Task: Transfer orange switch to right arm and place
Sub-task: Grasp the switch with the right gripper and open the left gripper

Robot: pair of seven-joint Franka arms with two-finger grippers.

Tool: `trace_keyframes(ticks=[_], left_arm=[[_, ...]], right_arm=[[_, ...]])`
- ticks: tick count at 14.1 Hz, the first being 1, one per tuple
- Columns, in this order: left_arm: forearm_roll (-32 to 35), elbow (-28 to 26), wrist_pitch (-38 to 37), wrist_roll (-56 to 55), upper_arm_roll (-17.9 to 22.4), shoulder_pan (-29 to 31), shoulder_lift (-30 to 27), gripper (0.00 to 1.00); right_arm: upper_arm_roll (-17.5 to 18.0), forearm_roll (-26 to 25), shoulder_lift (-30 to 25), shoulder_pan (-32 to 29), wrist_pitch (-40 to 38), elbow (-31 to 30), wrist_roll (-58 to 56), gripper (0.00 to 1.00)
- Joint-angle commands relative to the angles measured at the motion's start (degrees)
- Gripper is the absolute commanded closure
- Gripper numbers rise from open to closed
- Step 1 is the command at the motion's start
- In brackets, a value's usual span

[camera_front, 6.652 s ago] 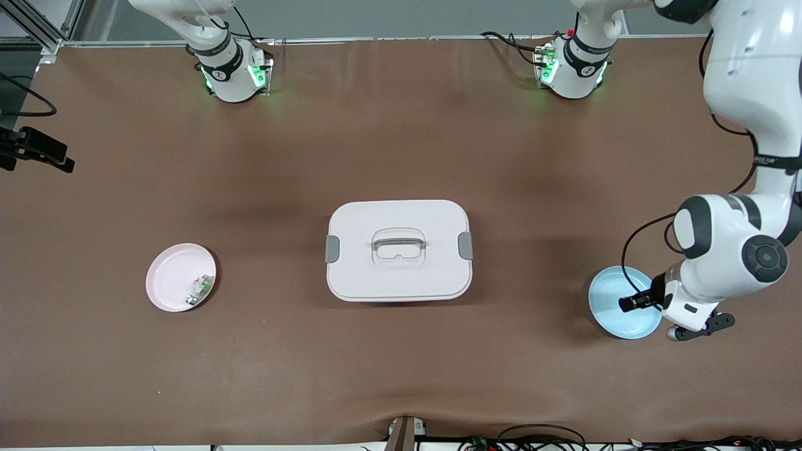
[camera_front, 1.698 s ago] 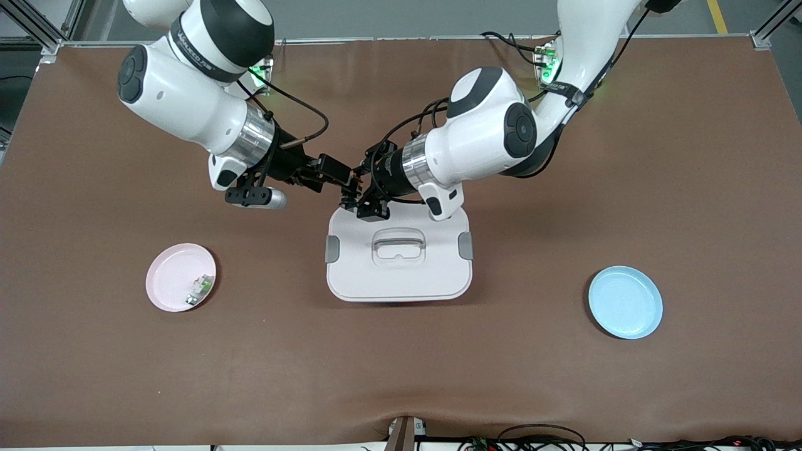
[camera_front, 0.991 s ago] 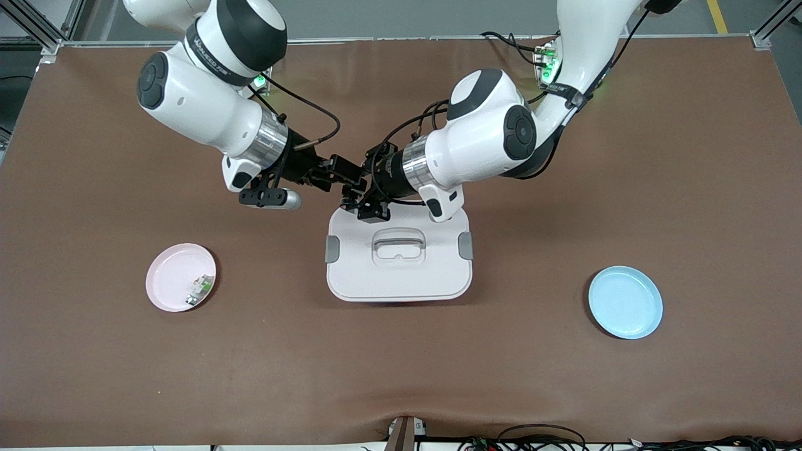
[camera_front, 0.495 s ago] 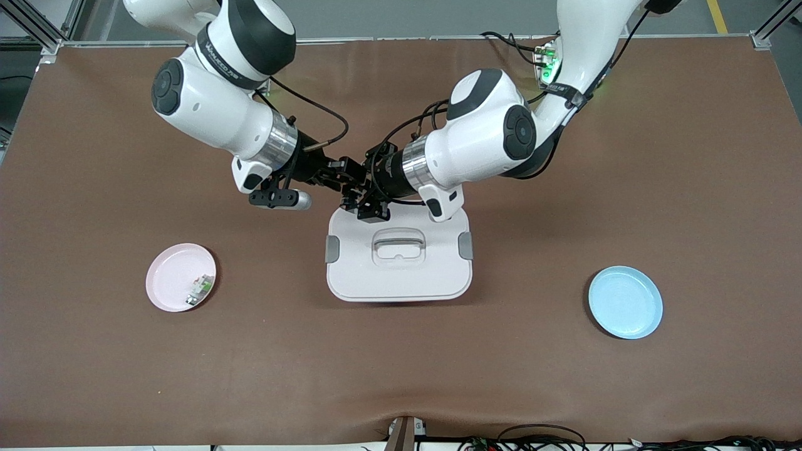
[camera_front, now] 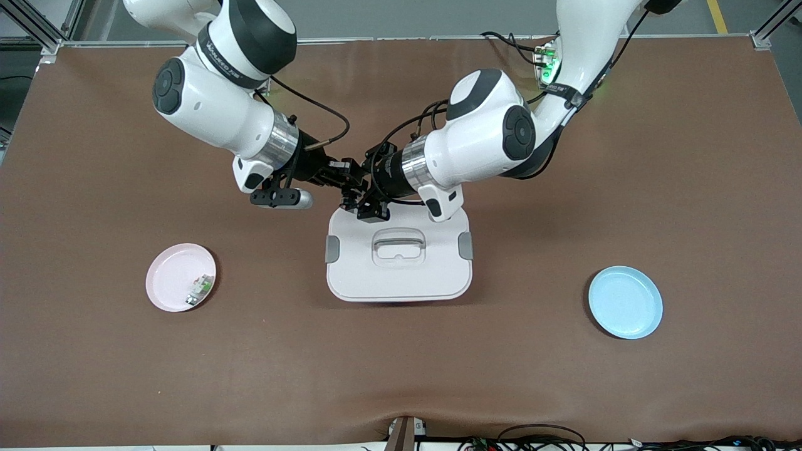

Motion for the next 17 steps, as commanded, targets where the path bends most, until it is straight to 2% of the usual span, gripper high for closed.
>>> trace_keyframes(ticks=[1, 2, 3, 8, 11, 13, 15, 17], left_arm=[[1.0, 1.2, 0.2, -1.5, 0.5, -0.8, 0.4, 0.72], [1.1, 1.2, 0.2, -1.5, 0.6, -0.8, 0.4, 0.43], [1.5, 1.2, 0.2, -1.5, 0.6, -0.8, 0.3, 0.0], [2.6, 1.2, -0.5, -1.7, 0.6, 0.1, -1.0, 0.0], [8.6, 1.2, -1.6, -2.2, 1.4, 2.1, -3.4, 0.0], [15.3, 1.1, -3.7, -1.9, 1.3, 4.6, -5.4, 0.0], [24.7, 1.0, -8.3, -1.5, 1.3, 5.0, -7.2, 0.0], [29.3, 1.0, -12.7, 3.6, 0.9, 7.7, -7.7, 0.0]], right_arm=[[-0.4, -0.3, 0.1, 0.3, -0.9, 0.3, 0.4, 0.97], [-0.4, -0.3, 0.1, 0.3, -1.0, 0.3, 0.4, 0.98], [-0.5, -0.3, 0.1, 0.2, -1.0, 0.3, 0.4, 0.98], [-0.7, -0.7, -0.2, -0.4, -2.9, 1.0, -0.1, 0.98], [-0.9, -0.7, -1.0, -2.9, -7.6, 1.7, -4.7, 0.98], [-1.0, -1.1, -1.3, -5.4, -12.9, 3.0, -8.9, 0.98], [-1.0, -4.6, -2.5, -8.1, -16.2, 3.2, -14.4, 0.98], [-1.0, -12.7, -3.7, -10.2, -19.2, 3.0, -20.7, 0.98]])
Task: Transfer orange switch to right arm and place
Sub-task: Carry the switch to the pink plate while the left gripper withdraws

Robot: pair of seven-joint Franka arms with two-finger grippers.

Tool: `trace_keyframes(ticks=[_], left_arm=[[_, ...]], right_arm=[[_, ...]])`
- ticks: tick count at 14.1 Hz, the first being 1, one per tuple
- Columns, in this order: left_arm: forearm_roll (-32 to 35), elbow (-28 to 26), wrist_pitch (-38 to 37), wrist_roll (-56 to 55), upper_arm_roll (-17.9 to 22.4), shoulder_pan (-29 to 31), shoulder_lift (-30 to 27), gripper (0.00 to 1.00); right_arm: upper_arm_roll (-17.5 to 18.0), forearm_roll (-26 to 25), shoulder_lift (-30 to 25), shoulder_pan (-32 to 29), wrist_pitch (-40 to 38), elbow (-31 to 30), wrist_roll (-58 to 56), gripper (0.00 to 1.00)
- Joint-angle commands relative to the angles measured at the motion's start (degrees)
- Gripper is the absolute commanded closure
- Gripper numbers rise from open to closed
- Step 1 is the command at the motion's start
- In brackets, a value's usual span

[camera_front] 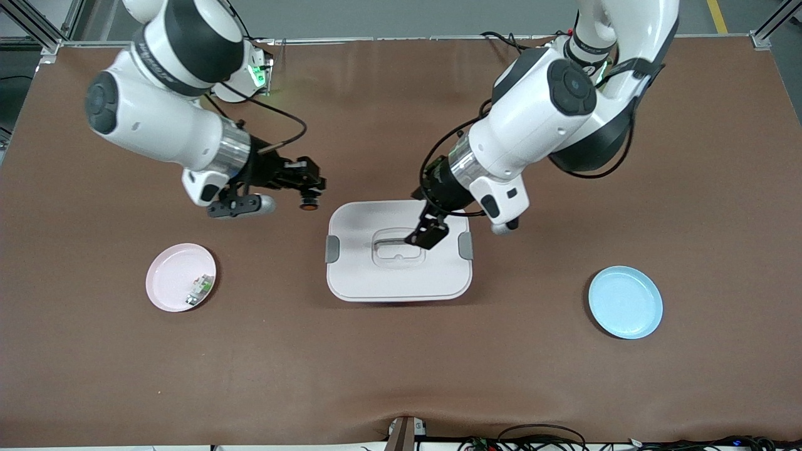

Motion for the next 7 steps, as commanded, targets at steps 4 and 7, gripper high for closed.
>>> trace_keyframes(ticks=[4, 7], left_arm=[[5.4, -1.1, -8.9, 24.6, 0.2, 8.0, -3.9, 0.0], [7.3, -1.1, -15.6, 41.9, 0.2, 14.3, -6.1, 0.0]], right_arm=[[0.5, -10.4, -4.4, -6.4, -4.6, -2.9, -12.8, 0.98], [0.6, -18.0, -5.9, -7.7, -4.4, -4.8, -16.3, 0.98]])
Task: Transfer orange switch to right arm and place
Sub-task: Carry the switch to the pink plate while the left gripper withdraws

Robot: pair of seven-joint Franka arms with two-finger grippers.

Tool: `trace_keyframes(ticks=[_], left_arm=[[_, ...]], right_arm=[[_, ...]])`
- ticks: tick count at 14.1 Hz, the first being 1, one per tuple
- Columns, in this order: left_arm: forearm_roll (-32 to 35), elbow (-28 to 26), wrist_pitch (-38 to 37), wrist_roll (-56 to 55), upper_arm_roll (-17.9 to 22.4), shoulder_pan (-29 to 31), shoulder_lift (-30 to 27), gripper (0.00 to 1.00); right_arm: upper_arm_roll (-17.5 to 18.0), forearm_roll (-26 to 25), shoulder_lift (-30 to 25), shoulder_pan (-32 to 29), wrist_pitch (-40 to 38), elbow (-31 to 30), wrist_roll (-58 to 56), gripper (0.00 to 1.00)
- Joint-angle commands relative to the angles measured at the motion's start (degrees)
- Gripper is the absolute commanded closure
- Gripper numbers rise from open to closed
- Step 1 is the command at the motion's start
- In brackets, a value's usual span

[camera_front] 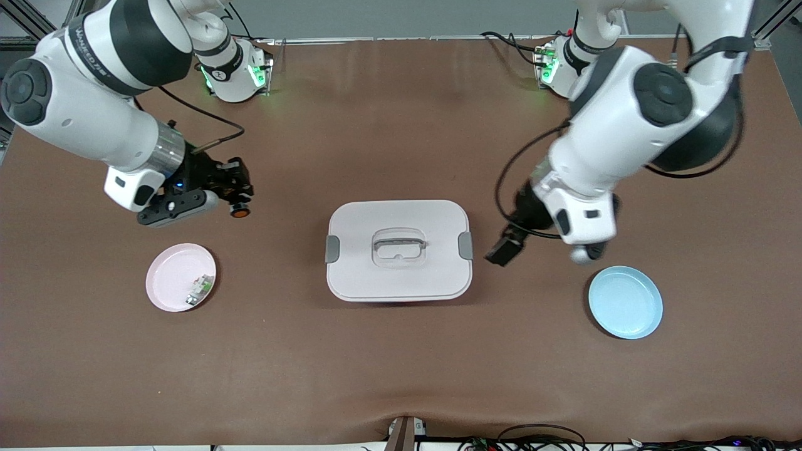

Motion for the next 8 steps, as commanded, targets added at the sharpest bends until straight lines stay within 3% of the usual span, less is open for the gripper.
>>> trace_keyframes(ticks=[1, 8], left_arm=[[2.7, -1.0, -5.2, 13.3, -0.2, 4.5, -3.1, 0.0], [9.9, -1.0, -13.8, 41.6, -0.3, 12.0, -6.0, 0.0]], right_arm=[[0.9, -3.9, -2.9, -2.5, 0.2, -3.5, -1.9, 0.98], [0.9, -8.4, -2.8, -12.3, 4.6, -9.6, -6.4, 0.97]])
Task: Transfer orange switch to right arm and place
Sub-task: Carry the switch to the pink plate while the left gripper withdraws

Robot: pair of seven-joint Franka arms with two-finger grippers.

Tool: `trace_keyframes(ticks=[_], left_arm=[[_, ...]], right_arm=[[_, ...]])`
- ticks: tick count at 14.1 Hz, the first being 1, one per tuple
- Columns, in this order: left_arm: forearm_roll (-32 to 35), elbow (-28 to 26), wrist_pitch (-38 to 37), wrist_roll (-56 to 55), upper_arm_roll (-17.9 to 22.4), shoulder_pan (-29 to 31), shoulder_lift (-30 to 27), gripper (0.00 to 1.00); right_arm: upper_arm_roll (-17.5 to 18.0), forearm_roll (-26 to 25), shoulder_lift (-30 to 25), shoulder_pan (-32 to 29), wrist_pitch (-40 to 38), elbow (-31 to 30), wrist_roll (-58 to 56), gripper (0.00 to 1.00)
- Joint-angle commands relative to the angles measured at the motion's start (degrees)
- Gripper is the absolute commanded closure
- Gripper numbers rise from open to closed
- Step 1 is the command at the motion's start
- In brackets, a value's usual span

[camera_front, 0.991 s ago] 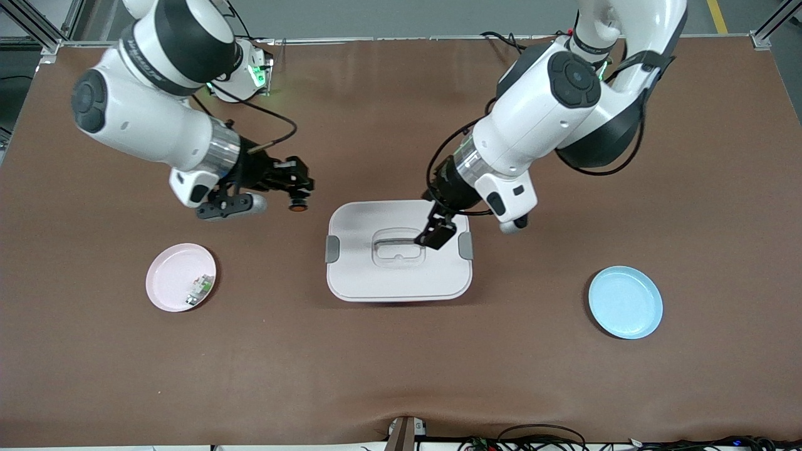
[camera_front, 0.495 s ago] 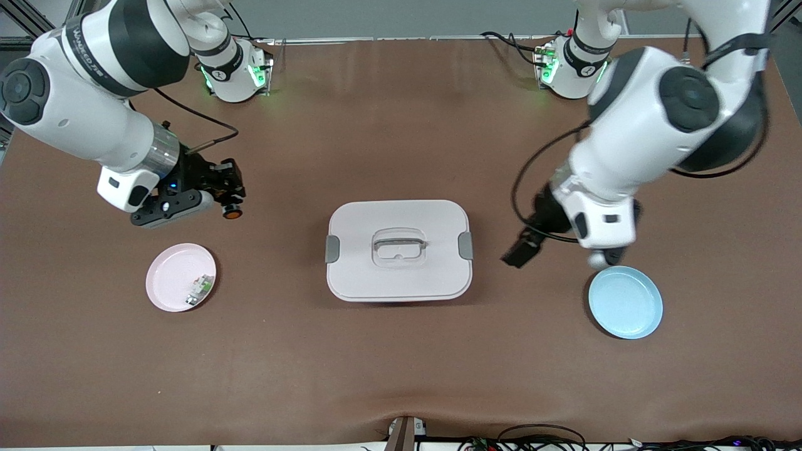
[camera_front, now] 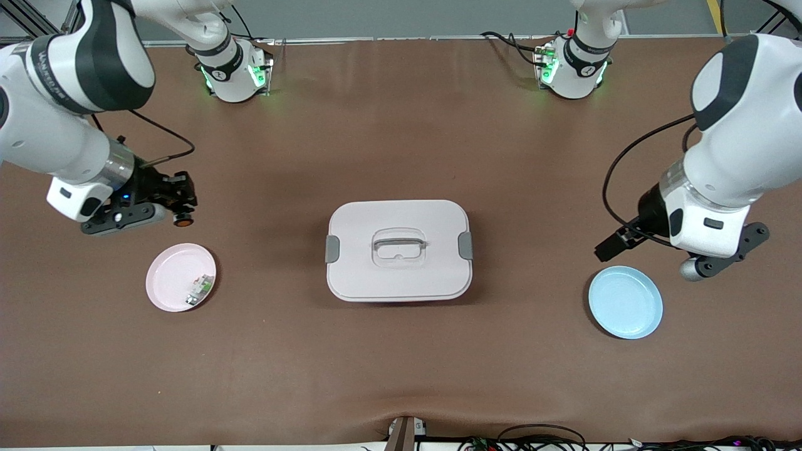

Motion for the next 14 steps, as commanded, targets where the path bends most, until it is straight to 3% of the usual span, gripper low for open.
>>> trace_keyframes(ticks=[1, 4, 6, 12, 14], left_arm=[[2.3, -1.0, -3.3, 10.8, -0.5, 2.9, -2.9, 0.0], [2.2, -1.3, -5.6, 21.2, -0.5, 6.2, -4.5, 0.0], [2.1, -1.6, -7.0, 24.8, -0.6, 7.4, -5.6, 0.0], [2.0, -2.0, -9.1, 26.5, -0.6, 7.7, -7.4, 0.0], [2.0, -4.9, -9.1, 26.8, -0.7, 8.8, -9.7, 0.0]], right_arm=[[1.1, -2.0, -1.4, -4.0, 3.9, -4.5, -2.0, 0.97], [1.1, -6.2, 0.5, -7.7, 10.0, -5.8, -15.2, 0.97], [1.1, -6.3, 2.9, -10.5, 14.4, -5.7, -26.0, 0.97], [1.2, -6.2, 10.1, -14.1, 25.2, -5.2, -51.5, 0.97], [1.2, -6.2, 11.9, -14.1, 27.6, -5.0, -56.5, 0.97]])
